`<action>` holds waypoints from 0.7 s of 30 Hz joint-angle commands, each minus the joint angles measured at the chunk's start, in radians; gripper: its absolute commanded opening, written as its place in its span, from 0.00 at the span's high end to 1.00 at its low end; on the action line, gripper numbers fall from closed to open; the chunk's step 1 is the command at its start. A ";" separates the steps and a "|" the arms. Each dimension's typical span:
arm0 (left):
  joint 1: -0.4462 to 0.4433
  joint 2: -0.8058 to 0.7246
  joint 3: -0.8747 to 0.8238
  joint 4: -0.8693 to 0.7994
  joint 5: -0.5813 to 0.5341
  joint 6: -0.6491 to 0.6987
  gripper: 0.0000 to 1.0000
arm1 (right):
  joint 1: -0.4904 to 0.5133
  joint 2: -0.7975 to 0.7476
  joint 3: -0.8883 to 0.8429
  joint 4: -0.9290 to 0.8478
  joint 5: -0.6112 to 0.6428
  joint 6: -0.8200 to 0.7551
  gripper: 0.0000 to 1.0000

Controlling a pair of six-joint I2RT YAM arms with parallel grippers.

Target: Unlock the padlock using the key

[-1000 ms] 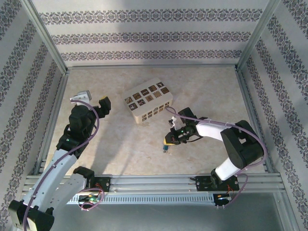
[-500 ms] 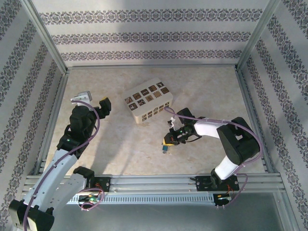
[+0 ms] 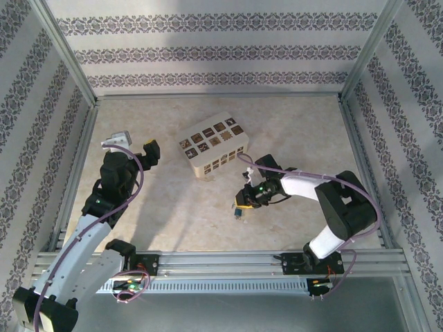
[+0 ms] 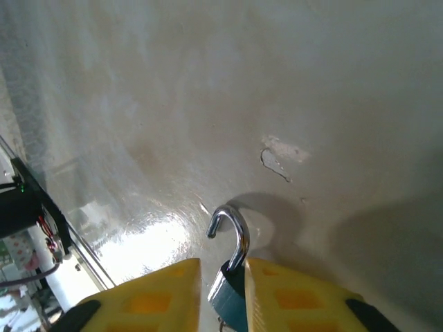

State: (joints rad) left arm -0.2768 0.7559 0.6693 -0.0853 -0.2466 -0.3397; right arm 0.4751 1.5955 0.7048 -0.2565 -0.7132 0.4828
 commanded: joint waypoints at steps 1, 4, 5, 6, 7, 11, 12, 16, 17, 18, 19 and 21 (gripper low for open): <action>0.015 -0.021 0.003 -0.010 -0.027 0.031 0.01 | -0.006 -0.072 0.032 -0.063 0.065 -0.013 0.68; 0.015 -0.024 -0.009 -0.001 -0.039 0.031 0.00 | -0.019 -0.133 0.056 -0.130 0.115 -0.032 0.60; 0.015 -0.024 -0.013 0.004 -0.041 0.030 0.00 | -0.025 -0.153 0.063 -0.151 0.131 -0.041 0.58; 0.016 -0.027 -0.018 0.009 -0.044 0.028 0.01 | -0.031 -0.178 0.077 -0.181 0.154 -0.052 0.55; 0.017 -0.029 -0.024 0.011 -0.048 0.027 0.01 | -0.036 -0.201 0.094 -0.211 0.180 -0.066 0.52; 0.019 -0.036 -0.034 -0.006 -0.095 0.012 0.01 | -0.059 -0.290 0.164 -0.320 0.288 -0.130 0.42; 0.021 -0.037 -0.033 -0.017 -0.116 0.009 0.01 | -0.065 -0.315 0.178 -0.331 0.319 -0.146 0.39; 0.032 -0.037 -0.037 -0.052 -0.195 -0.008 0.01 | -0.111 -0.401 0.211 -0.321 0.436 -0.210 0.29; 0.034 -0.038 -0.039 -0.054 -0.205 -0.008 0.01 | -0.125 -0.413 0.218 -0.314 0.454 -0.223 0.27; 0.039 -0.039 -0.042 -0.056 -0.216 -0.006 0.01 | -0.140 -0.429 0.226 -0.306 0.470 -0.240 0.26; 0.042 -0.040 -0.046 -0.052 -0.221 0.004 0.01 | -0.156 -0.442 0.236 -0.299 0.486 -0.259 0.25; 0.046 -0.045 -0.055 -0.044 -0.236 0.018 0.01 | -0.177 -0.464 0.252 -0.285 0.520 -0.294 0.23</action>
State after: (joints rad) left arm -0.2462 0.7277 0.6346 -0.1081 -0.4225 -0.3389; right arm 0.3202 1.1591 0.9211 -0.5350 -0.2935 0.2718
